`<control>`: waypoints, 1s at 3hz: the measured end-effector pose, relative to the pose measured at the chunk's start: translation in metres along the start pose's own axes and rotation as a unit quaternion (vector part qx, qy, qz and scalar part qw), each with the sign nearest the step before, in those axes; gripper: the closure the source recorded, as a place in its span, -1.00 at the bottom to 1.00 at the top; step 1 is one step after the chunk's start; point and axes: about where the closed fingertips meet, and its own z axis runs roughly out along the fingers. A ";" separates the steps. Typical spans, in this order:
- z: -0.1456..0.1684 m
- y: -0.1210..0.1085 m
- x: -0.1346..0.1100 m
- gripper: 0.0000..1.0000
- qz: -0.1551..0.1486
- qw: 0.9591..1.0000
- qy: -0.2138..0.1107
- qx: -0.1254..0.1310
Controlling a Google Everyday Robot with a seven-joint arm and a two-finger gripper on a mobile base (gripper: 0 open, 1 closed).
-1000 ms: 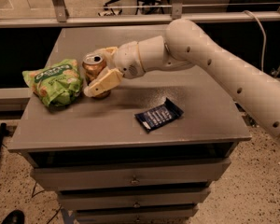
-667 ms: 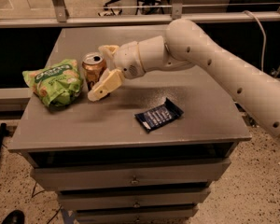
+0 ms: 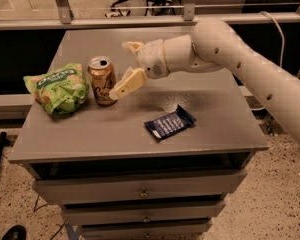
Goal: Move orange can near green rice chip bag
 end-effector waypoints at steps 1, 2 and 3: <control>-0.053 -0.041 0.026 -1.00 0.010 0.998 0.011 0.063; -0.115 -0.083 0.049 -1.00 0.023 0.990 0.019 0.140; -0.124 -0.089 0.050 -1.00 0.023 0.988 0.019 0.151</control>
Offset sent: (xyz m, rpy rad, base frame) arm 0.1154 -0.2368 0.0067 -0.0065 -0.0803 -0.5062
